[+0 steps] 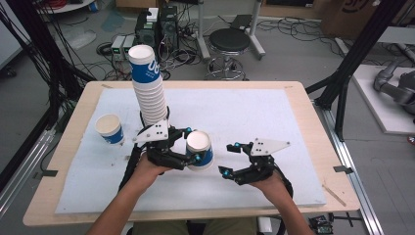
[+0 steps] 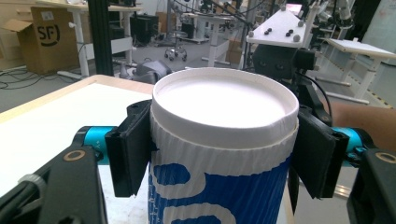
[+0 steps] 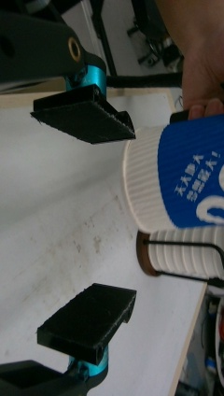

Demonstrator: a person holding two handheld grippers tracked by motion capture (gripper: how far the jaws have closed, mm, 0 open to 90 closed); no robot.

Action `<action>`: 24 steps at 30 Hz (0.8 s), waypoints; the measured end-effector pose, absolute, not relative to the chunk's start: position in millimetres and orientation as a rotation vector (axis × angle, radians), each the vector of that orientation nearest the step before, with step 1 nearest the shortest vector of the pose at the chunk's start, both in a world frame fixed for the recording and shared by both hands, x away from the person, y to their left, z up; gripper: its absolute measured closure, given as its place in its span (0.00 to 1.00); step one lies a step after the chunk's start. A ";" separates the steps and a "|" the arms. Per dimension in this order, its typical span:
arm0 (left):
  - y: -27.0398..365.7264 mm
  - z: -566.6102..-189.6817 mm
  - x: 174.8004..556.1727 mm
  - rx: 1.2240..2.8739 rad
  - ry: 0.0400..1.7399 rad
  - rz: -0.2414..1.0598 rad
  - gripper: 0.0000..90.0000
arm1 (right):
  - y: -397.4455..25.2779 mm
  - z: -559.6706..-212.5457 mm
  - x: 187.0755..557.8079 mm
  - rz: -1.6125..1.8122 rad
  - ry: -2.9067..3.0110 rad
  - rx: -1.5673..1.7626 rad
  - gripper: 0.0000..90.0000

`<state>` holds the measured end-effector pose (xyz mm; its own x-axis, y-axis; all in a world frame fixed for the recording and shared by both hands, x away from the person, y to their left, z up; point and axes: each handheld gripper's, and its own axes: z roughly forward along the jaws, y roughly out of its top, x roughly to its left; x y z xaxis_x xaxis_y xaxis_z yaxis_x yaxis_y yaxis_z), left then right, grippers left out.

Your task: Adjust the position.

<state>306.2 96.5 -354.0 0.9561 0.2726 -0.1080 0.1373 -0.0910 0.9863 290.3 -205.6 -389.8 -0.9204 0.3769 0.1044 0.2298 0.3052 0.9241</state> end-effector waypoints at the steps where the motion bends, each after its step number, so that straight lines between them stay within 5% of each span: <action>1: 95.7 -354.3 306.4 1.668 0.311 0.117 0.32 | -203.2 -389.8 290.6 1.679 2.437 0.558 0.23; 24: 75.1 -355.7 307.0 1.684 0.238 0.072 0.33 | -182.9 -392.6 298.6 1.753 2.493 0.437 0.21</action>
<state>307.0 75.1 -355.7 0.9759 0.1984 -0.0908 0.1141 -0.1090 0.9875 298.6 -182.9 -392.6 -0.9578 0.2653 0.1109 0.1940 0.3120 0.9301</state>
